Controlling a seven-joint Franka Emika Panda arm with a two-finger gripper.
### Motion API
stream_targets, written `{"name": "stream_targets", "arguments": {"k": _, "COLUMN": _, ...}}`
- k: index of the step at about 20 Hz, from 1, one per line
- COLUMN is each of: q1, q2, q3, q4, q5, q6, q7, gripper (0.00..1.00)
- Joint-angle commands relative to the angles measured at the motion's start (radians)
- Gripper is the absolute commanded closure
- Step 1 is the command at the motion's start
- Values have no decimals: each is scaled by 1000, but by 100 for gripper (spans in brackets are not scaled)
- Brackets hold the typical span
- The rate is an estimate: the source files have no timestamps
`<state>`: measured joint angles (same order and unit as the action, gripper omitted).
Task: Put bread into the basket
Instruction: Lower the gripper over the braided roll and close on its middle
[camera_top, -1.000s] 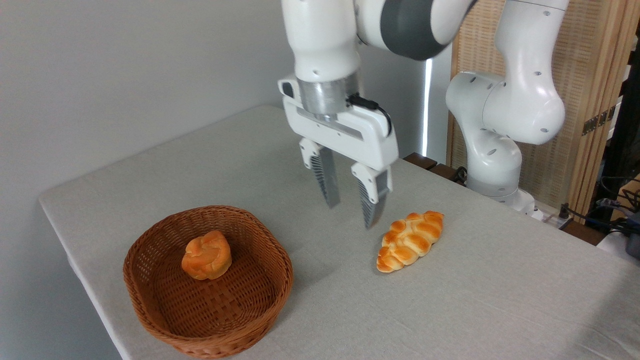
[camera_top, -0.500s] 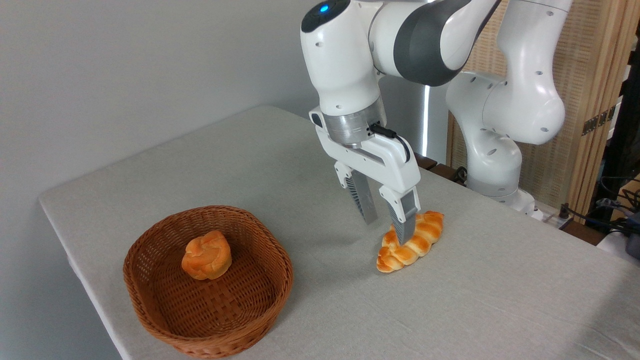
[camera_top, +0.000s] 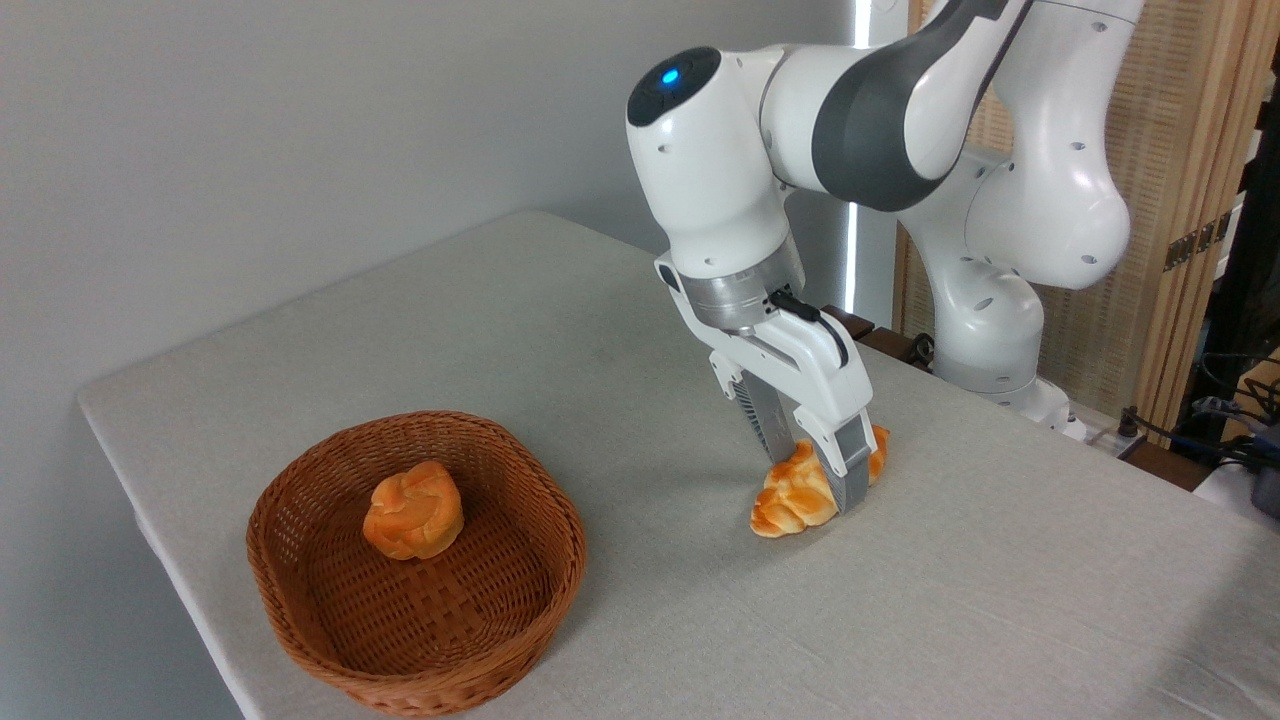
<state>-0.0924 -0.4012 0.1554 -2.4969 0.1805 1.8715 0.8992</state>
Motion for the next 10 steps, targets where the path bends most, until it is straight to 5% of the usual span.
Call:
{"name": "stream_targets", "arguments": {"k": 1, "q1": -13, "q2": -2, "q3": 27, "q4": -34, "q5": 17, "q6": 21, "q7": 14, "gripper": 0}}
{"name": "stream_targets", "arguments": {"k": 7, "q1": -21, "q2": 15, "q3": 49, "q4": -48, "q5": 17, "q6": 38, "q7": 14, "gripper": 0}}
{"name": "stream_targets", "arguments": {"k": 10, "q1": -24, "q2": 15, "q3": 52, "q4": -48, "q5": 16, "q6": 37, "q7": 14, "gripper": 35}}
